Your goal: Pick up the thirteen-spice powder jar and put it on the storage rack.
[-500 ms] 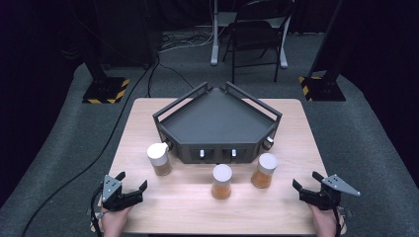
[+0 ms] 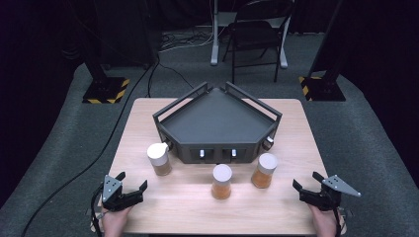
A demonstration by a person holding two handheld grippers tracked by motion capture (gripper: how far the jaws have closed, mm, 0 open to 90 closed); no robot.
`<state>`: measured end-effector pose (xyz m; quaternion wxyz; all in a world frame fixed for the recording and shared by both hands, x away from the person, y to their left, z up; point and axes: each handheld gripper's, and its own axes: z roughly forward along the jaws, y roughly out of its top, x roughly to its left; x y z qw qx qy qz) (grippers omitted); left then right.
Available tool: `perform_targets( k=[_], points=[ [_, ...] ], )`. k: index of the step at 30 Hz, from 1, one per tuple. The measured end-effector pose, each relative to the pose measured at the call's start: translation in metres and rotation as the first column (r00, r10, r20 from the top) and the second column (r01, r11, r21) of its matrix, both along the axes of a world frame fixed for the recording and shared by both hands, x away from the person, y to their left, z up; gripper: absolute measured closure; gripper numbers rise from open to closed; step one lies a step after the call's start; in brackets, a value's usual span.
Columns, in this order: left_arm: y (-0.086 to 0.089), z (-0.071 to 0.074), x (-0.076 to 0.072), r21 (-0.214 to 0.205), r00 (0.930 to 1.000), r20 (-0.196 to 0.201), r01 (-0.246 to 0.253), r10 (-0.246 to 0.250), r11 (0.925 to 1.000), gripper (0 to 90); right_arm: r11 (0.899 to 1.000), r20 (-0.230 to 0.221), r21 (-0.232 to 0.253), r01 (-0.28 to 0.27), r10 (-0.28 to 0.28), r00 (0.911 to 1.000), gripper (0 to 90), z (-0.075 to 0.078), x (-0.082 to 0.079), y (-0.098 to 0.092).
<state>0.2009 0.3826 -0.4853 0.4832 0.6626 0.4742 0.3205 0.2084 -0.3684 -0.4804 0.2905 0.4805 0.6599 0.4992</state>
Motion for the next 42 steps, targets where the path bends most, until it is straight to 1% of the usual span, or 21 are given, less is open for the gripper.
perform_targets(
  k=[3, 5, 9, 13, 19, 23, 32, 42],
  points=[
    [0.0006, 0.0003, 0.0014, 0.003, 1.0, -0.001, 0.008, -0.008, 1.0, 6.5, 1.0, -0.008, -0.002, -0.001, 0.001, 1.0, 8.0, 0.0011, 0.0013, 0.0001],
    [0.0004, -0.0003, 0.0006, 0.005, 0.9999, 0.005, 0.009, -0.009, 0.9999, 6.5, 1.0, -0.004, 0.002, 0.001, -0.001, 1.0, 8.2, 0.0004, 0.0004, -0.0001],
    [0.0005, -0.0001, 0.0006, 0.004, 0.9999, 0.002, 0.012, -0.012, 0.9999, 6.5, 1.0, -0.003, 0.008, 0.004, -0.004, 1.0, 8.2, -0.0001, -0.0002, -0.0006],
    [0.0003, -0.0001, 0.0004, 0.005, 0.9999, 0.003, 0.011, -0.011, 0.9999, 6.5, 1.0, -0.006, 0.001, 0.0, 0.0, 1.0, 8.3, 0.0008, 0.0005, 0.0],
    [0.0007, 0.0, 0.0007, 0.003, 0.9999, 0.001, 0.014, -0.014, 0.9999, 6.5, 1.0, -0.005, 0.003, 0.001, -0.001, 1.0, 8.6, 0.0004, 0.0003, -0.0001],
    [0.0011, -0.0001, 0.0003, 0.009, 0.9998, 0.005, 0.02, -0.02, 0.9998, 6.5, 1.0, -0.004, 0.004, 0.002, -0.002, 1.0, 8.6, 0.0003, 0.0001, -0.0001],
    [0.0028, -0.0008, 0.0014, -0.006, 0.9994, 0.004, 0.034, -0.034, 0.9994, 6.4, 1.0, -0.005, 0.008, 0.001, 0.0, 1.0, 8.6, 0.0002, 0.0002, -0.0008],
    [0.0026, -0.0008, 0.002, -0.006, 0.999, 0.005, 0.045, -0.045, 0.999, 6.5, 1.0, -0.005, 0.007, -0.003, 0.003, 1.0, 8.6, 0.0002, 0.0004, -0.0012]
  ],
)
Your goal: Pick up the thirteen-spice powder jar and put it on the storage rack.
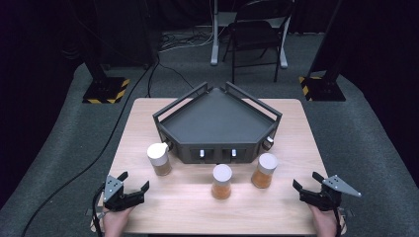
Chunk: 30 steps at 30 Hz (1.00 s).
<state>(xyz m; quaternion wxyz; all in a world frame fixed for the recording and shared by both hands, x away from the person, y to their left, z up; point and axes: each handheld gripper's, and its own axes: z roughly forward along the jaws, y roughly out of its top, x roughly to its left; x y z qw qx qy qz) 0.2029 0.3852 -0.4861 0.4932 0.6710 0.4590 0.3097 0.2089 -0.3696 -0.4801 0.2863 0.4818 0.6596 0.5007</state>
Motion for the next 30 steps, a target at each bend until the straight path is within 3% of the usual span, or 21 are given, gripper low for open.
perform_targets(
  k=[23, 30],
  points=[
    [-0.01, 0.005, 0.002, 0.021, 0.9982, -0.005, 0.059, -0.059, 0.998, 6.4, 1.0, 0.0, -0.003, -0.001, 0.001, 1.0, 8.6, 0.0, 0.0, 0.0],
    [-0.014, 0.008, 0.004, -0.025, 0.9972, -0.008, 0.075, -0.075, 0.9969, 5.8, 1.0, 0.001, -0.002, -0.001, 0.001, 1.0, 8.6, 0.0, 0.0, 0.0]
  ],
)
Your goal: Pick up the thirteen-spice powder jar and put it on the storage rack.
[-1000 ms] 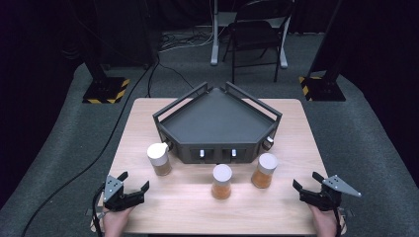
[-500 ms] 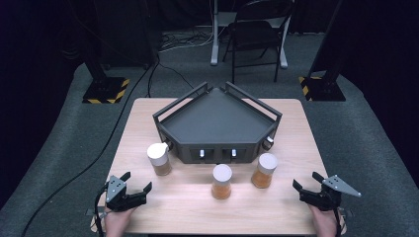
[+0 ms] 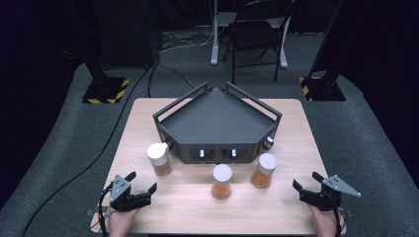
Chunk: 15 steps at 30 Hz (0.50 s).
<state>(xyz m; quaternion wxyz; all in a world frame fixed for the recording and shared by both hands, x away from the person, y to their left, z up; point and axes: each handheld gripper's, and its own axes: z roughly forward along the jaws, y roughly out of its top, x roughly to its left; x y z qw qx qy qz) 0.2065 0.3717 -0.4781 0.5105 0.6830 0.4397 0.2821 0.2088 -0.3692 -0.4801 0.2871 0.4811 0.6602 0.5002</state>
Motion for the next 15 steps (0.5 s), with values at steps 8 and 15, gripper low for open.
perform_targets(
  k=[8, 15],
  points=[
    [-0.012, 0.008, 0.008, 0.014, 1.0, 0.004, 0.003, -0.003, 0.9999, 5.5, 1.0, 0.0, 0.003, 0.0, 0.0, 1.0, 8.7, 0.0, 0.0, 0.0],
    [-0.021, 0.018, 0.02, 0.031, 0.9999, -0.003, -0.015, 0.015, 0.9994, 5.4, 1.0, 0.002, 0.003, -0.002, 0.002, 1.0, 8.7, 0.0, 0.0, 0.0]
  ],
)
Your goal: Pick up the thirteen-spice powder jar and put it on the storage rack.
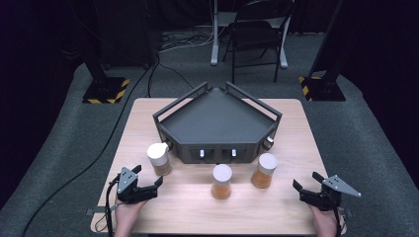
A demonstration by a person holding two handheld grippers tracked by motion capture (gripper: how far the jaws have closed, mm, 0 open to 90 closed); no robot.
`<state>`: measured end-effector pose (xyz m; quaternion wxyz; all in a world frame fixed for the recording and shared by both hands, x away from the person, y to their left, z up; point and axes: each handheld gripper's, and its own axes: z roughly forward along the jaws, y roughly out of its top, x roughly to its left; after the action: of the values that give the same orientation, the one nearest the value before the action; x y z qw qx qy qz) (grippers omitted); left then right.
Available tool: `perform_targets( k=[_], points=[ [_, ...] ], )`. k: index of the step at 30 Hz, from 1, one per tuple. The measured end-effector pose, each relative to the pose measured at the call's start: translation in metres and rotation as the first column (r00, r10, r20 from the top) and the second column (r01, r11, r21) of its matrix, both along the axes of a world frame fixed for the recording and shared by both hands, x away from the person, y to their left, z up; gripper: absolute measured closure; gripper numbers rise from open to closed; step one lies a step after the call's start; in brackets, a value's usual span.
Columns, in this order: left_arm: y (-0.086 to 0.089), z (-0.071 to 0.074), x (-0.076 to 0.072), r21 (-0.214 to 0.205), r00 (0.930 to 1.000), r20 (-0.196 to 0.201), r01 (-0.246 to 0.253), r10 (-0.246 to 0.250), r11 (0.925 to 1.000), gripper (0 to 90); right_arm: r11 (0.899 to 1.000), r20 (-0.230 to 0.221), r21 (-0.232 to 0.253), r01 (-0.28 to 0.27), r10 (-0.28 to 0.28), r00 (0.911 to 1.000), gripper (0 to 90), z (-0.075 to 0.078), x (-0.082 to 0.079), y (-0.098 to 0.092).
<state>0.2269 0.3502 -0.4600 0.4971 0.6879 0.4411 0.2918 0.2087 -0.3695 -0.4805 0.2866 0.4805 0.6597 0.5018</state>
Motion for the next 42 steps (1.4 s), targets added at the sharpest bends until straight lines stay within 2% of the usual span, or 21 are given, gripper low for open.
perform_targets(
  k=[9, 20, 28, 34, 42],
  points=[
    [-0.008, 0.009, 0.015, 0.012, 1.0, -0.004, -0.009, 0.009, 0.9999, 5.8, 1.0, 0.0, -0.004, -0.002, 0.002, 1.0, 8.7, 0.0, 0.0, 0.0],
    [-0.016, 0.014, 0.035, 0.03, 0.9992, -0.033, -0.02, 0.021, 0.9993, 6.5, 1.0, -0.002, -0.003, -0.002, 0.002, 1.0, 8.7, 0.0, 0.0, 0.0],
    [-0.016, 0.01, 0.043, -0.013, 0.9984, -0.049, -0.029, 0.028, 0.9995, 7.8, 1.0, 0.001, 0.0, 0.0, 0.0, 1.0, 8.7, 0.0, 0.0, 0.0],
    [-0.019, 0.008, 0.047, -0.009, 0.9977, -0.059, -0.034, 0.033, 0.9994, 9.7, 1.0, 0.001, 0.0, -0.001, 0.001, 1.0, 8.7, 0.0, 0.0, 0.0],
    [-0.021, 0.005, 0.049, -0.001, 0.9979, -0.051, -0.039, 0.039, 0.9992, 14.6, 1.0, 0.001, -0.001, -0.002, 0.002, 1.0, 8.7, 0.0, 0.0, 0.0]
  ],
)
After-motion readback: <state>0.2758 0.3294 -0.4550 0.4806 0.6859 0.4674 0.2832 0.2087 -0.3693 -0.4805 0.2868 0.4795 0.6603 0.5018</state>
